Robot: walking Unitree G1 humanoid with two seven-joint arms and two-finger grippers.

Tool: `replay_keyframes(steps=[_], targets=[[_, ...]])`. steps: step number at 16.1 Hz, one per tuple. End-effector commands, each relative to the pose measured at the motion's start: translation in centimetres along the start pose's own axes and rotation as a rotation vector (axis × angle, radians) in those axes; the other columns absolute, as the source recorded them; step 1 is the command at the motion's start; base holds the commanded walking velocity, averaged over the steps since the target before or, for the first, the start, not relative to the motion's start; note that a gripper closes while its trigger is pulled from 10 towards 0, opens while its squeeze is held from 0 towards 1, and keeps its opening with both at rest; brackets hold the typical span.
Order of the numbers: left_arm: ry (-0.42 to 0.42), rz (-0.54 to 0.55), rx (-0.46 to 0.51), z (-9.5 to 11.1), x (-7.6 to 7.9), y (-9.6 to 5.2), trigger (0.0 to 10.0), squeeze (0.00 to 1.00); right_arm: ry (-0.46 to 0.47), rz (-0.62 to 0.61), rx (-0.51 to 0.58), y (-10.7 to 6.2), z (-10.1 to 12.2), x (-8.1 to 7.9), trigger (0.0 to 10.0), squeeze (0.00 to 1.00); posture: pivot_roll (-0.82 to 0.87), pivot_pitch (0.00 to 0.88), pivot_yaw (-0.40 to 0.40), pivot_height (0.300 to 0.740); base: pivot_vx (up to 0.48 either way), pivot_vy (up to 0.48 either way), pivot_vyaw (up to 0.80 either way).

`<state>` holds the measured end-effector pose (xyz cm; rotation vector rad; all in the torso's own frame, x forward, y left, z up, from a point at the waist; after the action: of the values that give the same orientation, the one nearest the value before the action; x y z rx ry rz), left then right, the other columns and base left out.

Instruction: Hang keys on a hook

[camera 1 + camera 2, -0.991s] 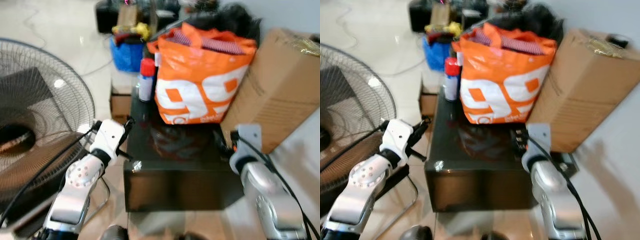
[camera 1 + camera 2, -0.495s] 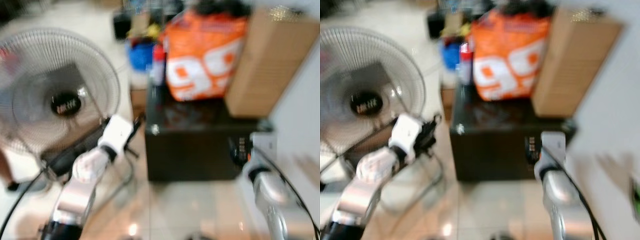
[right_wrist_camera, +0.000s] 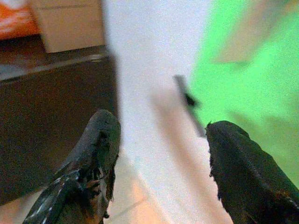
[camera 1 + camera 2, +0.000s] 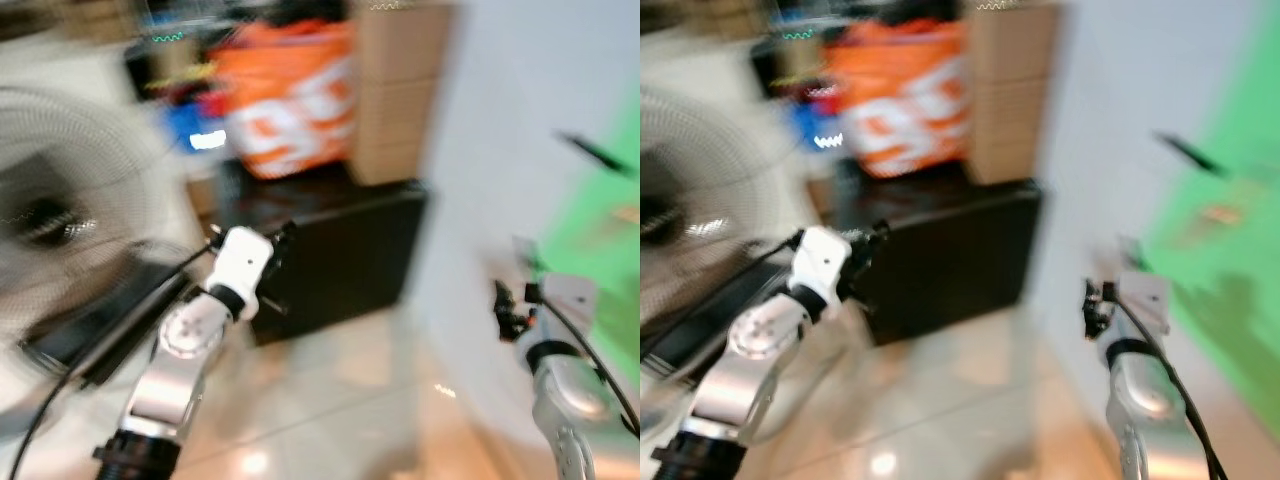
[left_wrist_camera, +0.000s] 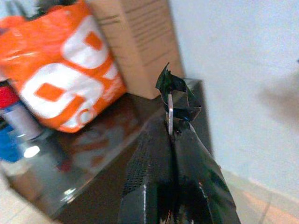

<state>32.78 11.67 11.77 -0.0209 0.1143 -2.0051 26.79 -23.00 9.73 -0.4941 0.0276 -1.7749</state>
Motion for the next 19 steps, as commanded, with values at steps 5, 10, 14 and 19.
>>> replay_keyframes(steps=[5, 10, 14, 19], targets=[[-0.036, 0.013, 0.007, -0.3, 0.2, 0.0, 10.0, 0.00, -0.006, -0.009, 0.017, -0.6, 0.8, -0.2, 10.0, 0.00, -0.15, 0.000, 0.016, 0.740, 0.000, 0.000, -0.80], [-0.027, 0.024, 0.015, -0.1, 0.1, 0.2, 10.0, 0.00, -0.013, 0.012, 0.021, -0.4, 1.1, -0.8, 10.0, 0.00, -0.15, 0.000, 0.013, 0.740, 0.000, -0.316, -0.80], [-0.025, 0.025, 0.015, 0.0, 0.0, 0.2, 10.0, 0.00, -0.016, 0.015, 0.021, -0.3, 1.1, -0.9, 10.0, 0.00, -0.15, 0.000, 0.013, 0.740, 0.000, -0.379, -0.80], [-0.041, 0.026, 0.025, 0.2, -0.3, 0.4, 10.0, 0.00, -0.013, 0.015, 0.025, -0.3, 1.2, -1.0, 10.0, 0.00, -0.14, 0.000, 0.016, 0.740, 0.000, -0.059, -0.80]])
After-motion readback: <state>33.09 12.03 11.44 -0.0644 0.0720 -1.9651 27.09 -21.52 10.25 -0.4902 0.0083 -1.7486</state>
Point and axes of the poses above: a point about 5 cm out from each wrist's last joint towards the gripper, its own y axis pointing out of the wrist towards the gripper, its own z axis along the axis of the wrist's last joint, x = y × z, the point moved 5 cm from there along y, pointing out of the wrist towards the gripper, and after that the axes turned 13 degrees about -y, right-handed, at the moved point
